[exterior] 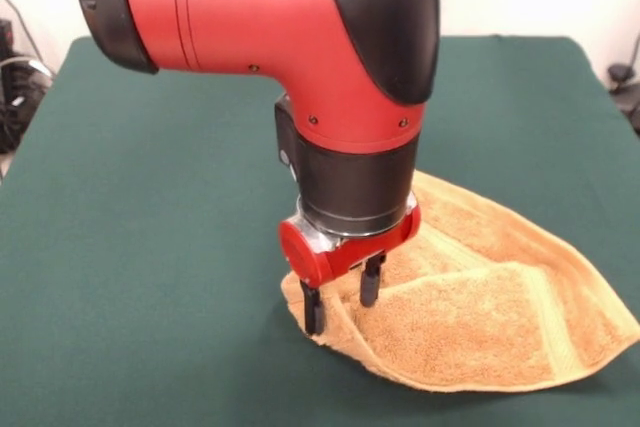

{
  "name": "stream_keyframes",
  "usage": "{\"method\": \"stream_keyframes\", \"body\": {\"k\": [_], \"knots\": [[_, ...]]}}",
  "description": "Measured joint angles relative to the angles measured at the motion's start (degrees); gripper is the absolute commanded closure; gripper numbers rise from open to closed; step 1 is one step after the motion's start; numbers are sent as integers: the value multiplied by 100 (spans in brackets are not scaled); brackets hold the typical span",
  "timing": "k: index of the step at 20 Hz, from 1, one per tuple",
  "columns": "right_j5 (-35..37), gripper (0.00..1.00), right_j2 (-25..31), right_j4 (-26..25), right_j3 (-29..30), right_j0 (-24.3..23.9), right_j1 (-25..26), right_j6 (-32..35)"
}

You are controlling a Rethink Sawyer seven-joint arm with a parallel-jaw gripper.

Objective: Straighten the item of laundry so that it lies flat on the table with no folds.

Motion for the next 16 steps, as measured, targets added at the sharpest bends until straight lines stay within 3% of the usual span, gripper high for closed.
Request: {"method": "stream_keyframes", "body": {"k": [10, 16], "knots": [[-16, 0, -131, 103, 975, 37, -848, 0], [-18, 0, -159, 215, 1254, 65, -1238, 0]]}}
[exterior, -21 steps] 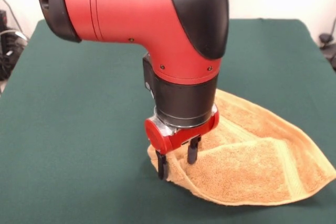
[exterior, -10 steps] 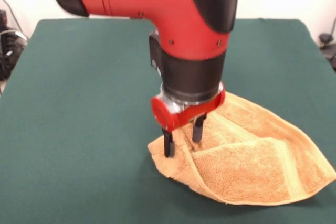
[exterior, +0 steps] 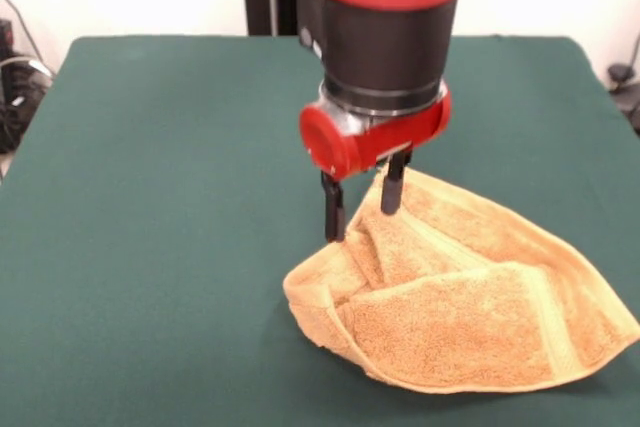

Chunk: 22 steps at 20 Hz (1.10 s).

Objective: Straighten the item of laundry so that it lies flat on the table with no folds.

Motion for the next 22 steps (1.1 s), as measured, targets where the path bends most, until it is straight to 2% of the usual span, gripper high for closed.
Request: {"method": "stream_keyframes", "body": {"k": [9, 15, 22], "knots": [[-30, 0, -115, 90, 279, 29, -352, 0], [-208, 0, -162, 149, 476, 34, -337, 1], [-557, 0, -494, 250, 765, 250, -289, 231]]}}
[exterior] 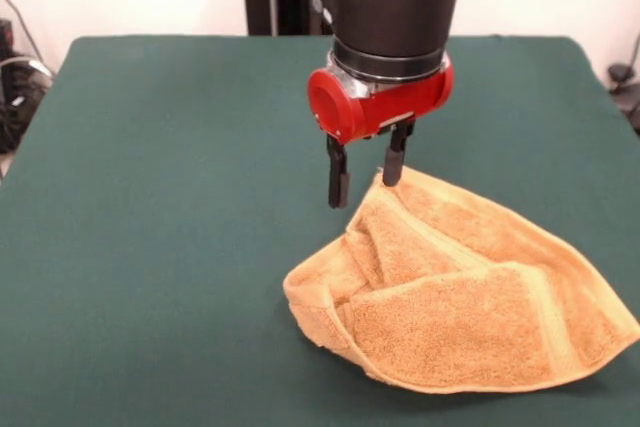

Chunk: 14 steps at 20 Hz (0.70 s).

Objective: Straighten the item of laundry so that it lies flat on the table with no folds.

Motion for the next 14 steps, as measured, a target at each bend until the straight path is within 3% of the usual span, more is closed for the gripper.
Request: {"method": "stream_keyframes", "body": {"k": [14], "knots": [[-677, 0, -793, 646, 836, 646, -108, 1966]]}}
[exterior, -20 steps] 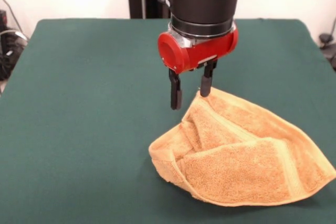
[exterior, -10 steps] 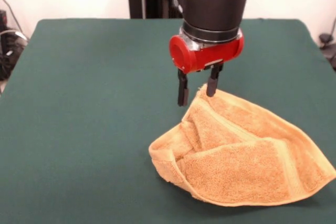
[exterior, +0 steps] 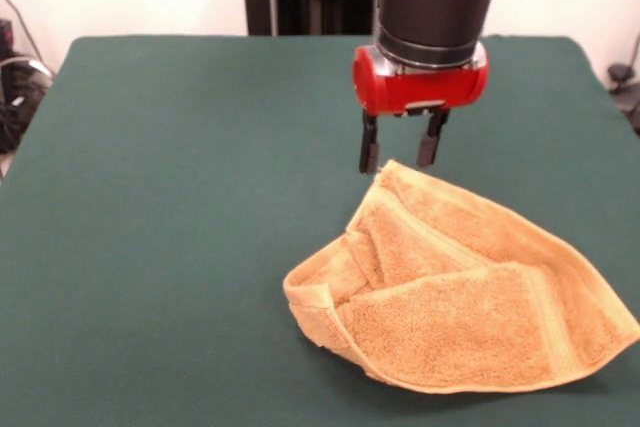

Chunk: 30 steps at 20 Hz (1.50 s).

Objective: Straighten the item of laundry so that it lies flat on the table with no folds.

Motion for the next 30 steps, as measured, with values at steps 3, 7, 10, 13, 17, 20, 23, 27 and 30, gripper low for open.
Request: {"method": "stream_keyframes", "body": {"k": [3, 7, 10, 13, 17, 20, 23, 27, 30], "knots": [[-7, 0, -151, 99, 77, 61, -71, 292], [-7, 0, -341, 176, 79, 84, -143, 554], [-7, 0, -467, 230, 76, 89, -205, 618], [-7, 0, -565, 263, 32, 90, -233, 650], [-7, 0, -662, 371, 13, 106, -233, 709], [-7, 0, -747, 539, 12, 137, -210, 803], [-7, 0, -802, 837, 12, 176, -124, 1006], [-7, 0, -803, 1051, 12, 184, -72, 1179], [-7, 0, -802, 1244, 13, 186, -8, 1348]]}}
